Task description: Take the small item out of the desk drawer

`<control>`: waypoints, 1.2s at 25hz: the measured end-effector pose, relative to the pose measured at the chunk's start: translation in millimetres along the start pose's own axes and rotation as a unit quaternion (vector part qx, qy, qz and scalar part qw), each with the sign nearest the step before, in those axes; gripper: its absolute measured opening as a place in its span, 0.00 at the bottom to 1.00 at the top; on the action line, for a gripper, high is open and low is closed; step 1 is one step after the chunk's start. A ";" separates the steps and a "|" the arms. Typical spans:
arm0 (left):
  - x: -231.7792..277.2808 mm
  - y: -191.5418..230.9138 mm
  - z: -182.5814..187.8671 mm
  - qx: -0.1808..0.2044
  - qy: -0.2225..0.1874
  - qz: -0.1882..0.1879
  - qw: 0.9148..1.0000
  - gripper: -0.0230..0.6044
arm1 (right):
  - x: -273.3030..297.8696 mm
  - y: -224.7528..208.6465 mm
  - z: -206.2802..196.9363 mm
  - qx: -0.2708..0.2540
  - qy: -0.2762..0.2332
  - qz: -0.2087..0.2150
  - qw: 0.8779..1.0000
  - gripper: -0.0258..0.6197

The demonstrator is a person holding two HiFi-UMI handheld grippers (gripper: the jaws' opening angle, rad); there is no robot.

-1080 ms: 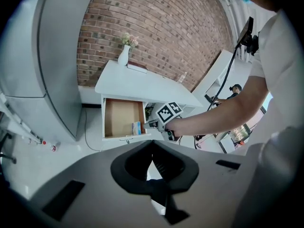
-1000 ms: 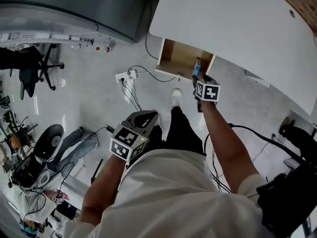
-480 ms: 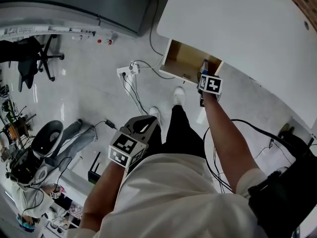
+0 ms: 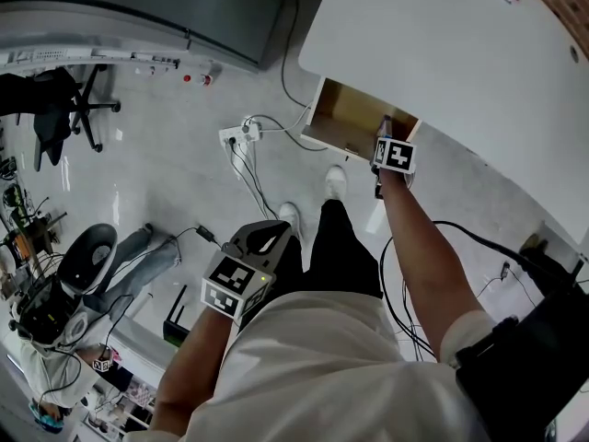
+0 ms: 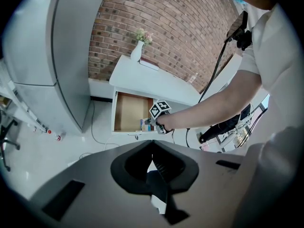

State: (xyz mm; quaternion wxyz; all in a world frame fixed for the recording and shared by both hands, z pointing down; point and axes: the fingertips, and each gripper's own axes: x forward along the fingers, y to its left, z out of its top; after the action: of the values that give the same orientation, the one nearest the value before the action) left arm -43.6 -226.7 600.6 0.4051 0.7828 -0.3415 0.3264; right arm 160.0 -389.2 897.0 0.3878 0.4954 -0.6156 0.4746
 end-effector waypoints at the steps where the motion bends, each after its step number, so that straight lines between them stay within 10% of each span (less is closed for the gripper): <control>1: -1.9 1.1 -0.8 0.001 0.001 0.001 1.000 0.07 | -0.3 -0.2 -0.4 0.003 0.000 -0.003 1.000 0.27; 30: -108.2 -46.5 -46.9 0.070 -0.097 -0.052 0.991 0.07 | -183.3 40.9 -61.3 -0.025 -0.095 0.000 0.995 0.22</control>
State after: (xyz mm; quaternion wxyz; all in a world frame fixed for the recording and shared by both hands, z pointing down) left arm -77.4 -136.8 517.8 0.3307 0.8539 -0.3143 0.2503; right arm 158.7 -283.2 730.4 0.3395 0.5284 -0.6614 0.4100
